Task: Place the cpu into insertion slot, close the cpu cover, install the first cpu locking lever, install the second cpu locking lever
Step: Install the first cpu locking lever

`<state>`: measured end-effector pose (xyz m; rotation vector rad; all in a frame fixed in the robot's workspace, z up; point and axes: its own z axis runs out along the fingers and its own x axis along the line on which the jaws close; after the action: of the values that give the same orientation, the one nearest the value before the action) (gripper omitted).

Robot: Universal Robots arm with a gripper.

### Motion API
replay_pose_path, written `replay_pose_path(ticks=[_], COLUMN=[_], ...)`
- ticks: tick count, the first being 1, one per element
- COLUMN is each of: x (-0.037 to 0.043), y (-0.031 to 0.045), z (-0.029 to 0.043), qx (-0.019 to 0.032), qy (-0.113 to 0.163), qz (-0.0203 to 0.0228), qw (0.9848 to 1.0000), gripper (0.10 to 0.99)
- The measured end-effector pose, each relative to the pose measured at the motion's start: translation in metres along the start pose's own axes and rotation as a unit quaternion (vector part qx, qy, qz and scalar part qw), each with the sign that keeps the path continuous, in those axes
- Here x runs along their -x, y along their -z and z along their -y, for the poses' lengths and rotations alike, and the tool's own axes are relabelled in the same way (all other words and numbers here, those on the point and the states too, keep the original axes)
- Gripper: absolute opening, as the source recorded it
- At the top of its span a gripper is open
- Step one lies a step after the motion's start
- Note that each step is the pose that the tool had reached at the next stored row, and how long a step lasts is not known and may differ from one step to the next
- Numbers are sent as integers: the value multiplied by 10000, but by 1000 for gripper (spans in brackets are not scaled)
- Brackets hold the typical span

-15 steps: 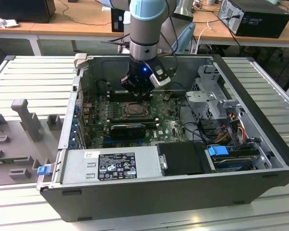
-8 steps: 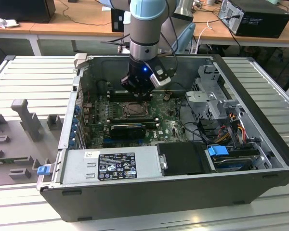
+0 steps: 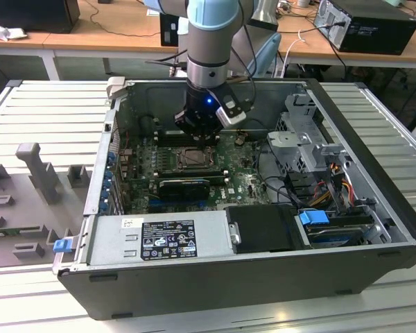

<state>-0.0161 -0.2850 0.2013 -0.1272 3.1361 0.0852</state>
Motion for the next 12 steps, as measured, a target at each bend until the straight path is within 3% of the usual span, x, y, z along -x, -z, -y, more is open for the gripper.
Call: replay_pose_path(ticks=[5, 7, 9, 12], x=[2, 2, 2, 1], y=[8, 58, 164, 174], z=[-2, -4, -10, 12], qx=[61, 59, 59, 59], qy=[0, -1, 0, 0], qz=[7, 6, 5, 5], qw=[10000, 10000, 10000, 10000], gripper=[106, 106, 106, 106])
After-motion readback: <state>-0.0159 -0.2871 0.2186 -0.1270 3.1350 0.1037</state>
